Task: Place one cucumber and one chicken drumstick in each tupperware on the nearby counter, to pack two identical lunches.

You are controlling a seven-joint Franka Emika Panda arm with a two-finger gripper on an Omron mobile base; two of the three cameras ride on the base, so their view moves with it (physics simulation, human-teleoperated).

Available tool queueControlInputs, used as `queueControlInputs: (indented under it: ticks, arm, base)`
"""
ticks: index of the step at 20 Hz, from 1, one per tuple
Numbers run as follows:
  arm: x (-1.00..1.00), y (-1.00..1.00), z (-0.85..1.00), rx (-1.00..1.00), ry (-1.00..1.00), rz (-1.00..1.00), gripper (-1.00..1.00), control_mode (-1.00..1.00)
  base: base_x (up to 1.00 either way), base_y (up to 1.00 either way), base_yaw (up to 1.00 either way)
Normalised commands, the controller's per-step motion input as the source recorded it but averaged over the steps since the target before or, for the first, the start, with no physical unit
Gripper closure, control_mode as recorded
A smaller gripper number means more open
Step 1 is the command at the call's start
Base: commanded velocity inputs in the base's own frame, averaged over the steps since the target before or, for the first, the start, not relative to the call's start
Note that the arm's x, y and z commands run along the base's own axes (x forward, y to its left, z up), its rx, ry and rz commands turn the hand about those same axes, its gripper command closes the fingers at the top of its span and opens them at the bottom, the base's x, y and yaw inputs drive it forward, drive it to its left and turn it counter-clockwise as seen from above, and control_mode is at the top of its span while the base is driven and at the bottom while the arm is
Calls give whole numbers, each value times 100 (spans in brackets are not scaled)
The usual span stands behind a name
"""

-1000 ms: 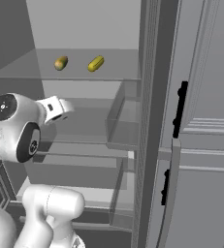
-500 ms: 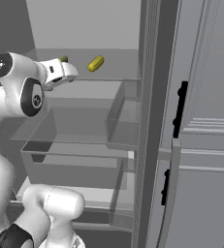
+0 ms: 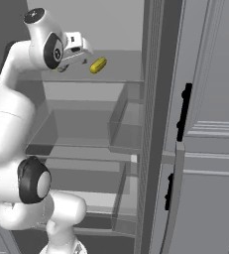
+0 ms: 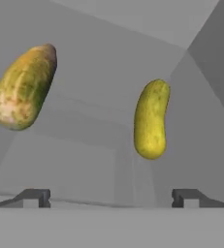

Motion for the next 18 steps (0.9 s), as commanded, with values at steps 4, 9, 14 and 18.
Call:
queueControlInputs:
  ticks: [4, 9, 14, 18]
  arm:
    - [25, -40, -77, 7, -29, 0, -100, -100]
    - [78, -27, -3, 11, -11, 0, -100, -100]
    - [91, -2, 5, 9, 3, -1, -100, -100]
    - [35, -3, 14, 0, 20, 0, -100, -100]
  base:
    - [0, 0, 0]
    - [0, 0, 0]
    - [0, 0, 0]
    - [0, 0, 0]
